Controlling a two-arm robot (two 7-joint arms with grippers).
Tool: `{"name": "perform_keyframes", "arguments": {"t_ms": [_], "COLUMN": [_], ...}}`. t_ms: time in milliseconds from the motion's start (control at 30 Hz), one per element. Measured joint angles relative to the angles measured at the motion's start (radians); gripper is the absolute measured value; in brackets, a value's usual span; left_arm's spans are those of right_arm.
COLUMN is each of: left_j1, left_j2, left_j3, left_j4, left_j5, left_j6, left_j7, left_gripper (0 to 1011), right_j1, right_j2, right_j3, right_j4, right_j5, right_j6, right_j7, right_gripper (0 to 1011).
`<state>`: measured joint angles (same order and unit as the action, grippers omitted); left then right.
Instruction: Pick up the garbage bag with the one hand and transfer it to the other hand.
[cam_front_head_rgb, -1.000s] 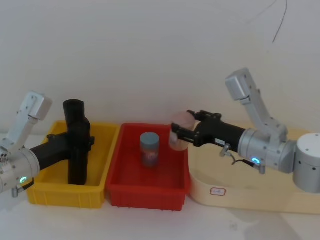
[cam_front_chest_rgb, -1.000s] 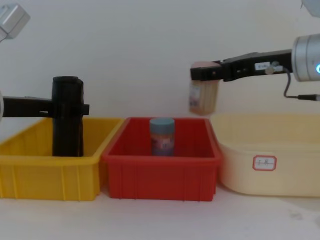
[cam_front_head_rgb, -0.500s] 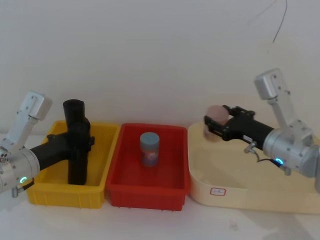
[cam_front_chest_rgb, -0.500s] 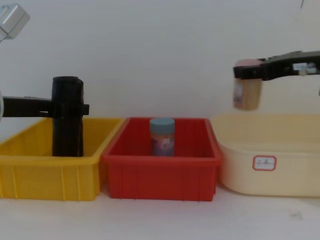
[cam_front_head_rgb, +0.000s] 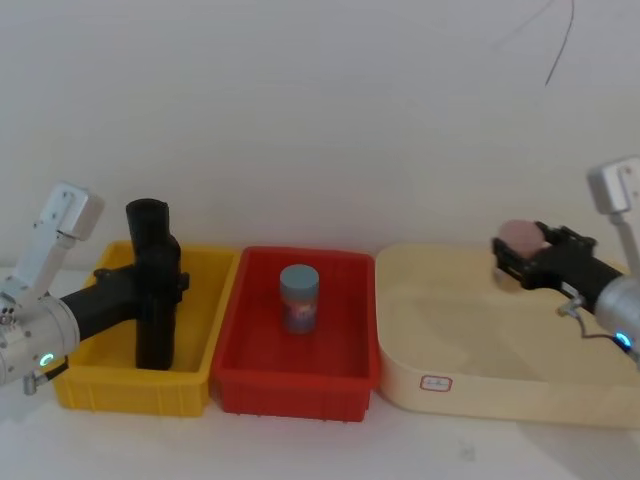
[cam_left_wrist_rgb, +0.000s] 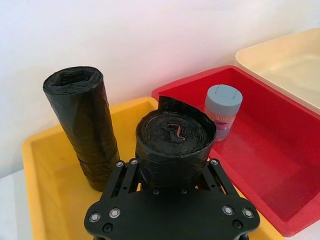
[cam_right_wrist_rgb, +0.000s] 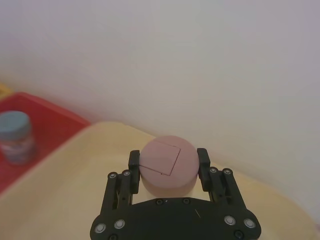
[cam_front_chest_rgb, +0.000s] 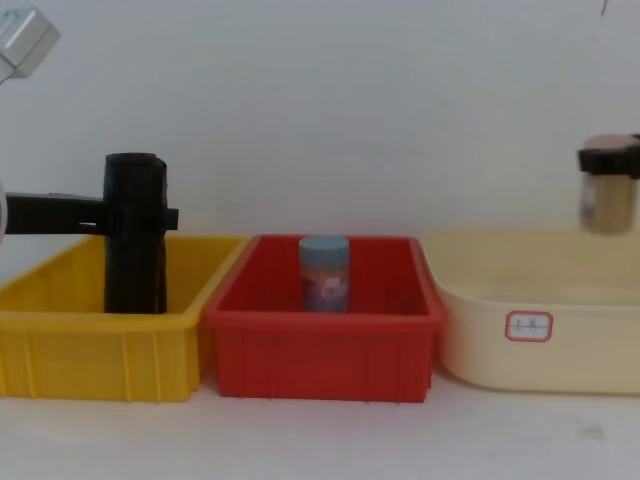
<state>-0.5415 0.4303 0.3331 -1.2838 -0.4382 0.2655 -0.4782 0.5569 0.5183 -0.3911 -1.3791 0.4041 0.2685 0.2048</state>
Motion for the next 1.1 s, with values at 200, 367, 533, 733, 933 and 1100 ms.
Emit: {"name": "perform_keyframes", "arguments": {"t_ms": [200,367,533,733,933,1100], "left_j1": [0.0,0.0,0.0,0.0,0.0,0.006], "left_j2": [0.0,0.0,0.0,0.0,0.001,0.006], "left_j3": [0.0,0.0,0.0,0.0,0.0,0.0], "left_j4": [0.0,0.0,0.0,0.0,-0.001,-0.022], "left_j5": [0.0,0.0,0.0,0.0,0.0,0.001], "left_j6": [0.0,0.0,0.0,0.0,-0.001,-0.004], "left_j7": [0.0,0.0,0.0,0.0,0.001,0.01], "left_gripper": [433,433,433,433,433,433], "right_j1": [-0.044,-0.065,-0.083,-0.094,-0.103,-0.107], "right_j2": [0.025,0.036,0.046,0.052,0.057,0.059], "right_j3": [0.047,0.07,0.087,0.1,0.109,0.113], "right_j4": [-0.008,-0.012,-0.015,-0.016,-0.018,-0.018], "right_j5": [0.002,0.004,0.007,0.008,0.009,0.01], "right_j6": [0.009,0.013,0.017,0.019,0.021,0.021], "right_j7": [-0.044,-0.064,-0.081,-0.092,-0.1,-0.103], "right_gripper": [753,874,1001,1000,1000,1000]}}
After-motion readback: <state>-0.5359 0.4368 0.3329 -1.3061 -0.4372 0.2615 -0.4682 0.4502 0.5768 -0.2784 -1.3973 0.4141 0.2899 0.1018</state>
